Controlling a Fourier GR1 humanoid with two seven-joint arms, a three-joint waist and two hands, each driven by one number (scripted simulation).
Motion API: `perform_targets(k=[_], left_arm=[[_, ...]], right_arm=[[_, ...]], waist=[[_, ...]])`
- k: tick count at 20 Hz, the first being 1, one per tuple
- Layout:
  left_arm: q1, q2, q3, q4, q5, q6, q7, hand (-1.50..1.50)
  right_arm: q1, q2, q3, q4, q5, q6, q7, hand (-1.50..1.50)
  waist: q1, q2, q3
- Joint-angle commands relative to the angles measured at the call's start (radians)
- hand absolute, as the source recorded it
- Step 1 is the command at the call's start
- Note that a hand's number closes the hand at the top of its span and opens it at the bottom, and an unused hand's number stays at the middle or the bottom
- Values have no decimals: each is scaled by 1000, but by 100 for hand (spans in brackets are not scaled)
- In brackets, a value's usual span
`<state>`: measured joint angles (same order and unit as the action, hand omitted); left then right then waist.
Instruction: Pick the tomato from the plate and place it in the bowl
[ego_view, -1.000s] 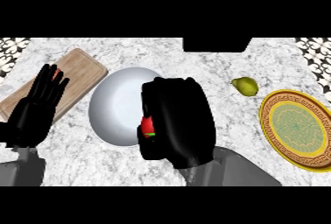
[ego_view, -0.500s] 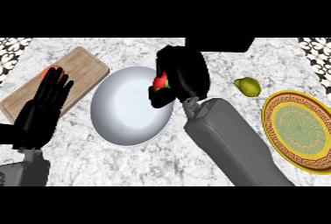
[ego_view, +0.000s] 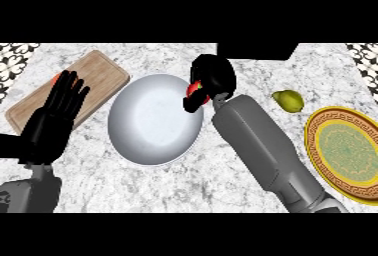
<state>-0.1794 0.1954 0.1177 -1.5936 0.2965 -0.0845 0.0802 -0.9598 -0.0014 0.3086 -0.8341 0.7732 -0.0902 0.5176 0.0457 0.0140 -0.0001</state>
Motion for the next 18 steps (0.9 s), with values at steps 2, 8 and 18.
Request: perform_targets(k=[2, 8, 18], left_arm=[[-36, 3, 3, 1, -2, 5, 8, 0], [29, -20, -23, -28, -23, -4, -27, 0], [12, -23, 5, 12, -25, 21, -26, 0]], right_arm=[[-64, 1, -32, 195, -166, 34, -148, -150], [-35, 1, -122, 214, -296, -136, -401, -150], [-26, -34, -389, 166, -546, -212, -559, -150]], waist=[[13, 3, 1], [22, 2, 2], [-31, -8, 1]])
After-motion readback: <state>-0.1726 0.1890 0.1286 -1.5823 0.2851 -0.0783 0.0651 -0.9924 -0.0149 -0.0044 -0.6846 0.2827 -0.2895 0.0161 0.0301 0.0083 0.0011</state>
